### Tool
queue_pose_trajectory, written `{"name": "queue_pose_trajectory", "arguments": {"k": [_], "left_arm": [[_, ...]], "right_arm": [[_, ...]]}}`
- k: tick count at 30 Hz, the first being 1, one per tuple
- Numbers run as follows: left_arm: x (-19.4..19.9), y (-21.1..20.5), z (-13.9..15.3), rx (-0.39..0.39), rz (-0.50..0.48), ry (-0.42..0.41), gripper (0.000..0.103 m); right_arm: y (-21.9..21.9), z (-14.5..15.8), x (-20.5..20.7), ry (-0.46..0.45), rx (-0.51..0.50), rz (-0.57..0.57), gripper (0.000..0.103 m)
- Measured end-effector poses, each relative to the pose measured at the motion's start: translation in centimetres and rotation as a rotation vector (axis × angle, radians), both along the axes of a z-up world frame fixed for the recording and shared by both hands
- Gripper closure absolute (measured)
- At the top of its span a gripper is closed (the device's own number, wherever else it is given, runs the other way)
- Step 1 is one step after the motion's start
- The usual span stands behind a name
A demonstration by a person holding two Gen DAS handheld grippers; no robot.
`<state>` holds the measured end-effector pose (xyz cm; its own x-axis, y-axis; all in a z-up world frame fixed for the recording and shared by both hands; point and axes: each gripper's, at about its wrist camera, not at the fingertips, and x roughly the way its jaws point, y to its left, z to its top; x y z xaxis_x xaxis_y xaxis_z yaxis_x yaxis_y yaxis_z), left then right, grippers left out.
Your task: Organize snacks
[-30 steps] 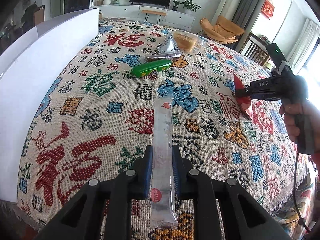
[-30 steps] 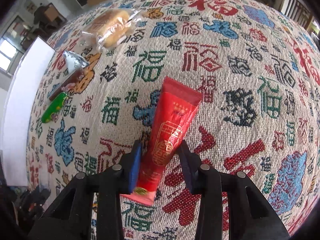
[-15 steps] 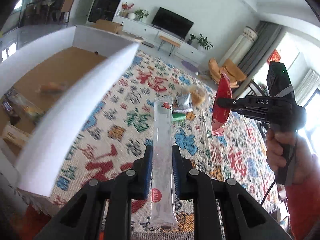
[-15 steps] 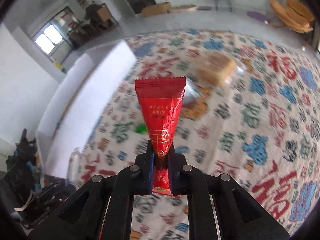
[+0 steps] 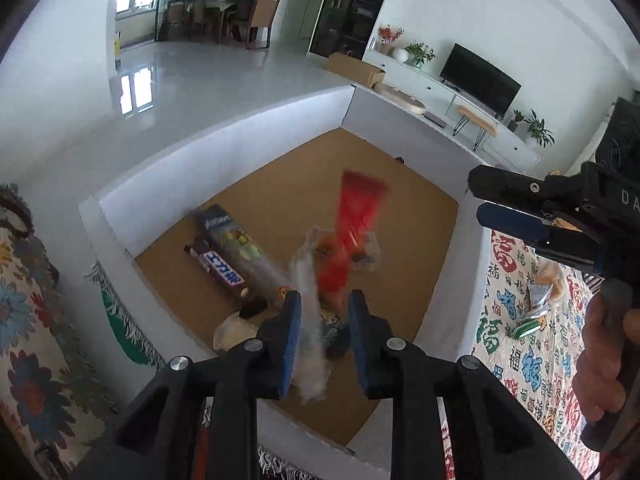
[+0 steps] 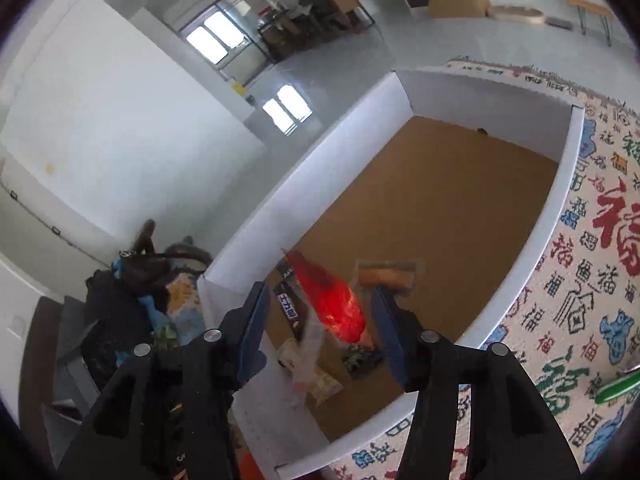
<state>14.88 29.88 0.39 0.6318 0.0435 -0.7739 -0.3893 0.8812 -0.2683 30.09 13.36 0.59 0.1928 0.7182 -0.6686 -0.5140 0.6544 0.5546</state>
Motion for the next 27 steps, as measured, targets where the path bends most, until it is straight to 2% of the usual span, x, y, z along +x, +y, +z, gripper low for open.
{"name": "queue_pose_trajectory", "arguments": {"k": [2, 3, 4, 5, 7, 9, 11, 13, 16, 20, 21, 24, 27], "left_arm": [[-1.0, -0.8, -0.5, -0.005, -0.005, -0.017, 0.06], [-1.4, -1.7, -0.5, 0.002, -0.006, -0.027, 0.038], [-1.8, -3.2, -0.3, 0.006, -0.015, -0.053, 0.02], [-2.2, -4.2, 0.3, 0.002, -0.031, -0.082, 0.016], [-2.7, -7.6, 1.0, -0.022, -0.097, -0.134, 0.015], [-2.9, -11.7, 1.3, -0.063, -0.199, -0.177, 0.015], [-2.8, -15.8, 1.0, -0.088, -0.307, -0.198, 0.006], [-2.1, -20.2, 0.0, -0.09, -0.424, -0.186, 0.003], [-0.3, -26.3, -3.3, 0.001, -0.556, -0.092, 0.003], [2.4, -30.1, -7.4, 0.116, -0.568, 0.024, 0.003], [2.8, -30.4, -8.2, 0.134, -0.566, 0.044, 0.003], [3.6, -30.5, -10.3, 0.197, -0.55, 0.088, 0.004], [3.7, -29.7, -11.7, 0.198, -0.526, 0.123, 0.004]], "right_arm": [[-0.9, -0.8, -0.7, -0.033, -0.001, 0.002, 0.046], [-2.1, -1.0, -1.2, -0.063, -0.02, 0.001, 0.045], [-3.4, -1.3, -1.7, -0.102, -0.054, -0.002, 0.041], [-4.9, -1.8, -2.3, -0.138, -0.092, -0.007, 0.039], [-8.8, -3.2, -3.7, -0.204, -0.186, -0.033, 0.038], [-13.9, -5.2, -4.6, -0.23, -0.283, -0.078, 0.038], [-19.7, -7.4, -5.8, -0.229, -0.378, -0.157, 0.038], [-25.7, -9.7, -7.6, -0.21, -0.451, -0.262, 0.038], [-33.3, -12.2, -10.3, -0.183, -0.516, -0.427, 0.038], [-40.1, -13.5, -13.3, -0.153, -0.526, -0.618, 0.038], [-40.8, -13.6, -14.1, -0.178, -0.512, -0.639, 0.038], [-40.7, -13.6, -14.6, -0.217, -0.572, -0.658, 0.03], [-40.2, -13.4, -14.1, -0.22, -0.609, -0.671, 0.02]]}}
